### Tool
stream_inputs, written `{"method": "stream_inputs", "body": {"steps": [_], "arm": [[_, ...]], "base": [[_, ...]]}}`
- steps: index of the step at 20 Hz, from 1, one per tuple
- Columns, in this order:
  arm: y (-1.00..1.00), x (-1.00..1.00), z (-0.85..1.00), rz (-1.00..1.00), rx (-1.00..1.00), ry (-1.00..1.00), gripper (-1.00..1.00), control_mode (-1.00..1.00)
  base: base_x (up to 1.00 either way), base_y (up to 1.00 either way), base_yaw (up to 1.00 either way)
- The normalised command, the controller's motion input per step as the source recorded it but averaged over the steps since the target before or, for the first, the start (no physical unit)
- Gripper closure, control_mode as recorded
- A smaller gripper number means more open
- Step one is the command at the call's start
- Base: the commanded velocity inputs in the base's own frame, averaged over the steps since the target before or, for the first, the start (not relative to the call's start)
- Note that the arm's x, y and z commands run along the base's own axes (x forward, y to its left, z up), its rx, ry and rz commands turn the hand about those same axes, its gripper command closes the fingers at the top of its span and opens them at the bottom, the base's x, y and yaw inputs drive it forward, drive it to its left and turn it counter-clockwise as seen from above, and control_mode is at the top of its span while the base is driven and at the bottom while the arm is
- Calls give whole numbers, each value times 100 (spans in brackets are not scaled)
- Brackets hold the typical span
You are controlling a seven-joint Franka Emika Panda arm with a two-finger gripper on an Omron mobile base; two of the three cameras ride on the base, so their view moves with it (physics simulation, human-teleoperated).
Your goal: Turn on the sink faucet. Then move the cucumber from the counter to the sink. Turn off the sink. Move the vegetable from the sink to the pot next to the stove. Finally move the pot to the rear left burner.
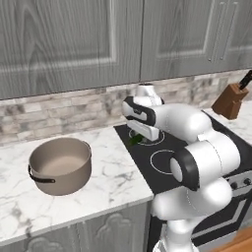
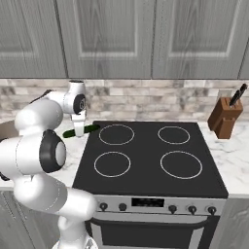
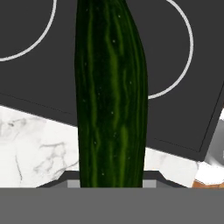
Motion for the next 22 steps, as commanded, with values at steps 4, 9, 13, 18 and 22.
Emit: {"method": "stream_inputs", "body": {"steps": [4,9,13,18,22], "arm": [[0,0,0,0,0,0,100,100],[0,0,0,0,0,0,100,100],[0,0,0,0,0,0,100,-100],[42,0,0,0,-1,0,100,-100],[80,9,0,1,-1,0,100,-100]], "base": [[41,12,25],[18,0,5],[1,0,0],[0,0,0],[0,0,0]]}}
